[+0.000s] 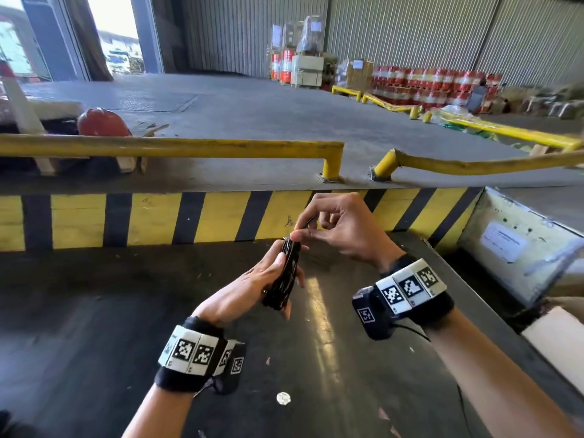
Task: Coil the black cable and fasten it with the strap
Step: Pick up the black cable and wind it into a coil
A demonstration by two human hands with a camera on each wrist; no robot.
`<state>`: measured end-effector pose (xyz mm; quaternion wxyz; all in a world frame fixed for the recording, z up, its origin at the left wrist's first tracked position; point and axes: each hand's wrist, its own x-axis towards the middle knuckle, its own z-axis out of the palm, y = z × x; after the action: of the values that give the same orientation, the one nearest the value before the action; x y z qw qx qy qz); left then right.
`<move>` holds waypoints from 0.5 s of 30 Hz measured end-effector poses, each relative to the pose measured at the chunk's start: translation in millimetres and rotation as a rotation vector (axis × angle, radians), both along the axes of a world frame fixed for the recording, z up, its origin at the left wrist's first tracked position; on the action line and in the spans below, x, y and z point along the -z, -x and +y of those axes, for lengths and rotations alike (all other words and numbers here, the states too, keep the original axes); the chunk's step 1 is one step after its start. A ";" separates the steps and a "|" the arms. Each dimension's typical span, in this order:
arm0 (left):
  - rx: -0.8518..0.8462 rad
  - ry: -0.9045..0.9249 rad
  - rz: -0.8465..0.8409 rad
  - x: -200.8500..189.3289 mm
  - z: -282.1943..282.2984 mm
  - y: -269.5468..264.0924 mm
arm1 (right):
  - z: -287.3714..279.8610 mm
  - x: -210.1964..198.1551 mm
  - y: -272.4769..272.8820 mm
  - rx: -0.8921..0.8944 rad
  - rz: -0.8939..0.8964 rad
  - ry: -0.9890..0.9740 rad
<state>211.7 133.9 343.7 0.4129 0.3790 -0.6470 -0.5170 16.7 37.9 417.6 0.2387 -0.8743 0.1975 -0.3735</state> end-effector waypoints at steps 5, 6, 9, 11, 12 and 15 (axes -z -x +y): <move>0.173 -0.067 0.284 0.9 8.3 7.6 | -1.1 11.9 3.2 -0.030 -0.082 -0.140; 0.191 -0.077 0.324 2.6 8.3 8.3 | -0.1 15.4 3.7 -0.030 -0.073 -0.156; 0.220 -0.111 0.399 7.7 6.4 9.6 | 6.1 28.0 4.6 -0.082 -0.092 -0.247; 0.244 -0.139 0.456 10.2 6.4 10.2 | 12.4 36.2 5.3 -0.099 -0.100 -0.316; 0.258 -0.151 0.494 10.9 6.8 10.0 | 16.6 39.8 5.7 -0.103 -0.098 -0.365; 0.301 -0.191 0.587 12.2 9.5 9.4 | 23.8 51.6 8.8 -0.148 -0.080 -0.494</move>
<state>202.3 143.5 331.5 0.4633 0.1513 -0.4978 -0.7174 7.9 61.6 366.0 0.4793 -0.7862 0.2087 -0.3296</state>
